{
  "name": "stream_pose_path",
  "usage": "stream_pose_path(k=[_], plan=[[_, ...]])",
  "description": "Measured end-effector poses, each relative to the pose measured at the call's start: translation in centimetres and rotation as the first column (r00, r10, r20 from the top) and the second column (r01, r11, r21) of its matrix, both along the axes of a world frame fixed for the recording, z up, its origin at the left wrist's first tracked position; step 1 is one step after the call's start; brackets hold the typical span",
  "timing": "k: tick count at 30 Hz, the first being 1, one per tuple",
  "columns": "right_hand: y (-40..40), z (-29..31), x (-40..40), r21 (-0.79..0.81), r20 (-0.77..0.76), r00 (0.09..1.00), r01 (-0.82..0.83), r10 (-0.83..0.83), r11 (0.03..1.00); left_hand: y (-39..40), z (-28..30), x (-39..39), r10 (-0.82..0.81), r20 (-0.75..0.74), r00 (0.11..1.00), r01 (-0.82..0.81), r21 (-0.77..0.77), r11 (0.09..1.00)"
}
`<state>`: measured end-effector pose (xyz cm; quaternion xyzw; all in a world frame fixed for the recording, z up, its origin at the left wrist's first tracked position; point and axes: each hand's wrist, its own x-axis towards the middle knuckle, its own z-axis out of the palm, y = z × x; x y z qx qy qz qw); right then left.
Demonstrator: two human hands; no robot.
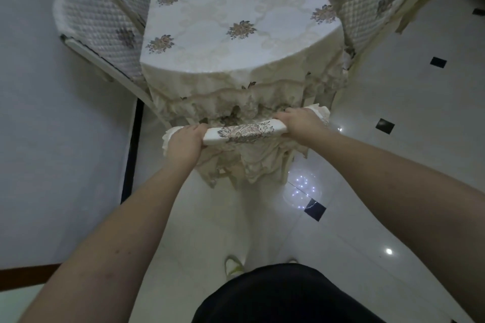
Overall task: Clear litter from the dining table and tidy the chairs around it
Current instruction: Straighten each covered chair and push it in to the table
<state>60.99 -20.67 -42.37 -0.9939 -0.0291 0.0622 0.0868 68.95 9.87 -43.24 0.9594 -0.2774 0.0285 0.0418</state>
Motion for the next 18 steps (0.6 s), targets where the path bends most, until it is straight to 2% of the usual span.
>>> stream_pose_path(k=[6,13,18], plan=[[-1.0,0.4,0.3,0.067,-0.038,0.995,-0.094,0.097,0.993,1.2,0.4,1.5,0.068,-0.013,0.998,-0.066,0.115,0.991],[-1.3,1.3,0.8,0.075,-0.106,0.987,-0.111,0.119,0.991,1.2,-0.3,1.9,0.052,-0.017,0.998,-0.052,0.048,0.998],[-1.5,1.8,0.7,0.098,-0.138,0.985,-0.092,0.105,0.991,1.1,-0.5,2.2,0.047,-0.013,0.999,-0.045,0.089,0.995]])
